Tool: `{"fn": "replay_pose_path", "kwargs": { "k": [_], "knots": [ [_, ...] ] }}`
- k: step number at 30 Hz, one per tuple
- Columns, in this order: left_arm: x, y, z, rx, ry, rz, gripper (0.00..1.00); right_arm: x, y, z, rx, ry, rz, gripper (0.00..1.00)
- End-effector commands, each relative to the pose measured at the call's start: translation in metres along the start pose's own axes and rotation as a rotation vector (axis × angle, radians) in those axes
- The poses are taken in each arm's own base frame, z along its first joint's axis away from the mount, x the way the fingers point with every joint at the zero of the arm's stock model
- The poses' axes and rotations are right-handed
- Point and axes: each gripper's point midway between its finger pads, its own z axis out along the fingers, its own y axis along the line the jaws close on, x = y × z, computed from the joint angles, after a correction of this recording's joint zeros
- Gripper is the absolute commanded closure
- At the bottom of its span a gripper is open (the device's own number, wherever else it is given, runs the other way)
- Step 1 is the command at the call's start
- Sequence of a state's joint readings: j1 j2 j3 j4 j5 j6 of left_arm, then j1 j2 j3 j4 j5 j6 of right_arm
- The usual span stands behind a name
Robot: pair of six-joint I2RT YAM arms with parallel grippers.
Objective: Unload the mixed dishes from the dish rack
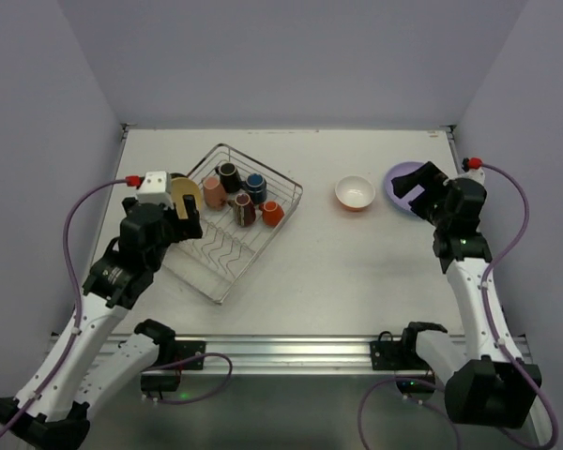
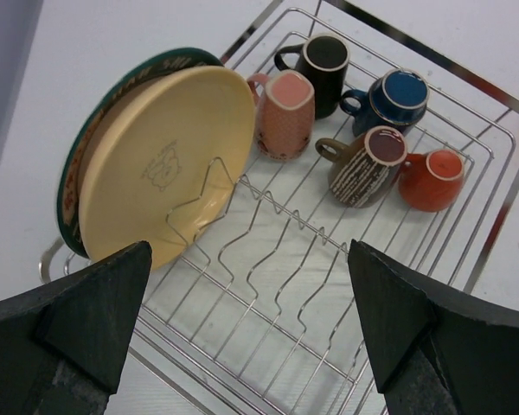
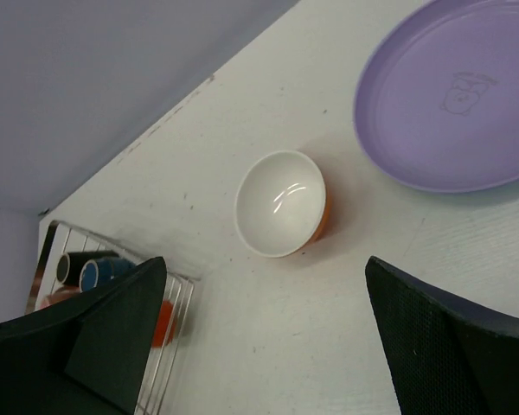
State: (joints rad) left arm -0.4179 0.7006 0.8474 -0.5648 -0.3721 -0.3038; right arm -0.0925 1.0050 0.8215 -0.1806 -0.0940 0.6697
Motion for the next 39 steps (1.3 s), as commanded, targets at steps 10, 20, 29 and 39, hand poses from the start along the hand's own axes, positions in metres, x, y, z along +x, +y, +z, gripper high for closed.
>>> {"fn": "replay_pose_path", "kwargs": {
  "k": [10, 20, 29, 39],
  "knots": [
    [-0.049, 0.033, 0.056, -0.282, 0.164, 0.242, 0.00, 0.044, 0.030, -0.007, -0.279, 0.178, -0.085, 0.01],
    [-0.042, 0.047, 0.085, -0.376, 0.297, 0.408, 0.03, 0.041, 0.033, -0.011, -0.283, 0.177, -0.096, 0.01],
    [-0.037, 0.038, 0.095, -0.309, 0.341, 0.458, 0.14, 0.044, 0.037, -0.013, -0.312, 0.195, -0.098, 0.01],
    [-0.023, 0.043, 0.101, -0.316, 0.390, 0.509, 0.18, 0.045, 0.036, -0.013, -0.308, 0.198, -0.101, 0.01]
  ]
}}
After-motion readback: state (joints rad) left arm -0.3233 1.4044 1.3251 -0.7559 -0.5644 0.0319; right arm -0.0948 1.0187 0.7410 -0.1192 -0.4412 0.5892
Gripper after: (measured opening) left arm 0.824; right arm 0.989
